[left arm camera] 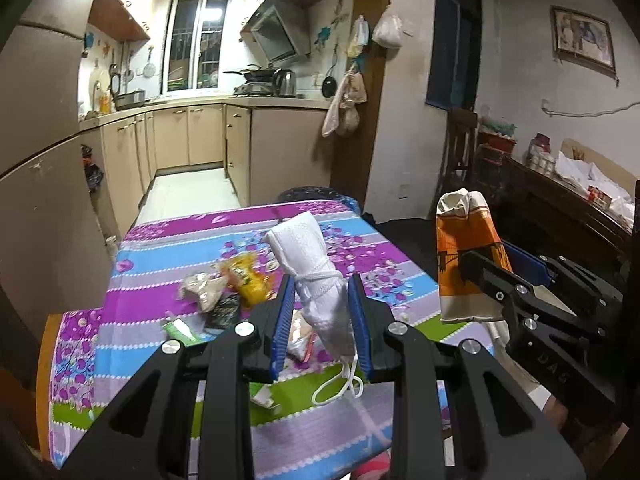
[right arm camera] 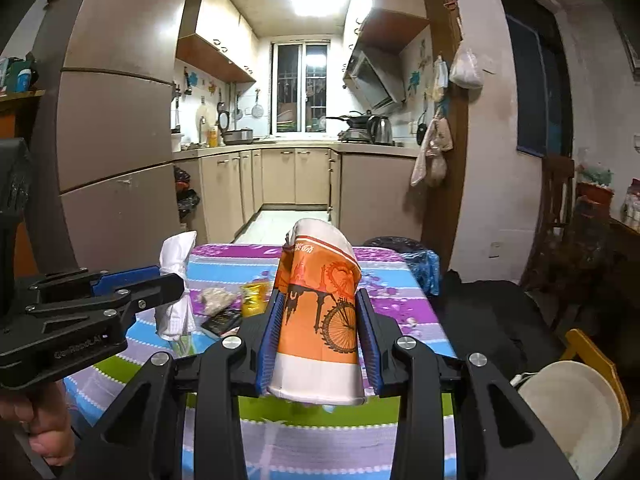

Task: Collect trash
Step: 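Lift the tissue and orange cup off the table toward the bucket, then open both tools over the white bucket to drop tissue and cup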

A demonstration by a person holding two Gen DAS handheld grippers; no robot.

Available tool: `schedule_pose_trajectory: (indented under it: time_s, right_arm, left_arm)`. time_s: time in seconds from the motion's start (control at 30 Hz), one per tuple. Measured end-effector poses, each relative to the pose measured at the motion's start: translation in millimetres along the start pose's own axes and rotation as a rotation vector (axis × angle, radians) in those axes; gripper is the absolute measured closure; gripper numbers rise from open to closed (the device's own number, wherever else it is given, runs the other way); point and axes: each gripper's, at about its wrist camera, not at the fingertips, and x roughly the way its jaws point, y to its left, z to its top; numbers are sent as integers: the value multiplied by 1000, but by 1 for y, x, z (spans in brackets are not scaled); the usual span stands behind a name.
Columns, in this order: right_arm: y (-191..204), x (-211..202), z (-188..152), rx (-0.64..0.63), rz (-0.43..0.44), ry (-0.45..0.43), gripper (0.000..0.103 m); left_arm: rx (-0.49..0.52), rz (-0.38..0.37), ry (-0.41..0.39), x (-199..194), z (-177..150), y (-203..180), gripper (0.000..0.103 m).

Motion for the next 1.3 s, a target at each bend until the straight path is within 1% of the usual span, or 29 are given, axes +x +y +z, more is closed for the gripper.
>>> schedule_pose_trajectory:
  time_s: [0.17, 0.4, 0.5, 0.7, 0.87, 1.0, 1.1, 1.17, 1.3]
  right_arm:
    - [-23, -13, 1, 8, -43, -6, 66]
    - [-70, -35, 1, 27, -128, -12, 66]
    - [-90, -46, 0, 41, -160, -14, 66]
    - [-146, -71, -8, 75, -256, -2, 66]
    - [-199, -97, -22, 119, -354, 21, 66]
    - [-244, -114, -35, 157, -421, 43, 66]
    - [-273, -121, -46, 182, -457, 65, 66]
    - [-294, -125, -54, 204, -476, 88, 66]
    - [-324, -126, -70, 246, -499, 139, 66]
  left_arm:
    - [20, -71, -10, 3, 6, -20, 77]
    - [27, -191, -15, 14, 16, -48, 77]
    - [44, -222, -11, 19, 20, -66, 77]
    - [114, -287, -10, 35, 32, -126, 77]
    - [181, -348, 21, 54, 27, -189, 77]
    - [225, -379, 47, 68, 21, -229, 77]
    - [248, -405, 70, 79, 16, -258, 77]
    - [259, -418, 81, 83, 12, -271, 77]
    - [283, -442, 105, 92, 7, -297, 77]
